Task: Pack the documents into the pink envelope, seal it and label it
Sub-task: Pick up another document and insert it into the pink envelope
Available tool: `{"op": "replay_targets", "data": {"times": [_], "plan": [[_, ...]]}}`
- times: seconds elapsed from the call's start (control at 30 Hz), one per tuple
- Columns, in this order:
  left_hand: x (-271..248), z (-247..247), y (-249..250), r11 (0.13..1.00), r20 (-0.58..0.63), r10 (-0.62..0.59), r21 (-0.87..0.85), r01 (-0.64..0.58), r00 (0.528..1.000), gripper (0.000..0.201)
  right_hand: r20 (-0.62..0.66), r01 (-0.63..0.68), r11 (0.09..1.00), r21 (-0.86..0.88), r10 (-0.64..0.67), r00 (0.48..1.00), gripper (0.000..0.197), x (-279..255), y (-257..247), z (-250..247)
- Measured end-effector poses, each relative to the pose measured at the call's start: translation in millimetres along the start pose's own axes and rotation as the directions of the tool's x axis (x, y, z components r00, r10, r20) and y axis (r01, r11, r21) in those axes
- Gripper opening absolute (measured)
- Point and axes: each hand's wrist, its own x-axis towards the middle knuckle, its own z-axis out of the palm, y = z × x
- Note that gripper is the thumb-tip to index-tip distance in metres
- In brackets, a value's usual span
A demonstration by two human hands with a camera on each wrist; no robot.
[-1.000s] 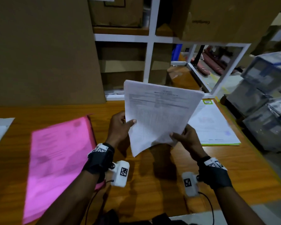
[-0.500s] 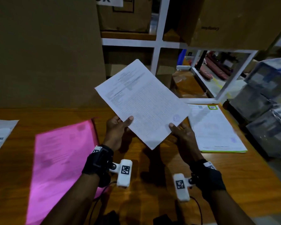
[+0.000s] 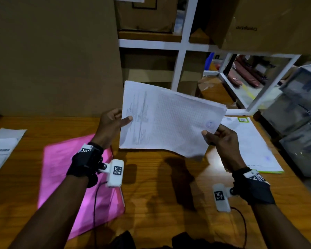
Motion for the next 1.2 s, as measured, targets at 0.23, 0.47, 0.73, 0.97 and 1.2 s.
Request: {"op": "replay_targets", "data": {"times": [0.23,0.47,0.73,0.97,1.2], "plan": [[3,13,13,0.982,-0.035,0.168,0.095,-0.164,0.985,0.032,-0.047,0.11,0.993,-0.03,-0.112,0.993,0.024,5,0,3],[-3,14,-21,0.978,-0.003,0.022,0.208,-0.021,1.0,0.028,-0.051,0.044,0.986,-0.163,-0.053,0.997,0.032,-7,46,-1],[-4,22,-28,0.971,0.024,0.029,0.236,-0.034,0.999,0.031,-0.119,-0.029,0.977,-0.212,0.004,0.993,0.035,-11,52,1],[3,20,-12,0.953,0.046,0.113,0.276,-0.121,0.993,0.028,-0.178,0.068,0.991,-0.119,-0.088,0.98,0.023,0,9,-4],[12,11,32,0.92,0.207,0.087,0.36,-0.159,0.975,0.023,0.253,0.051,0.916,-0.398,0.057,0.966,0.031,35,-57,-5]]}}
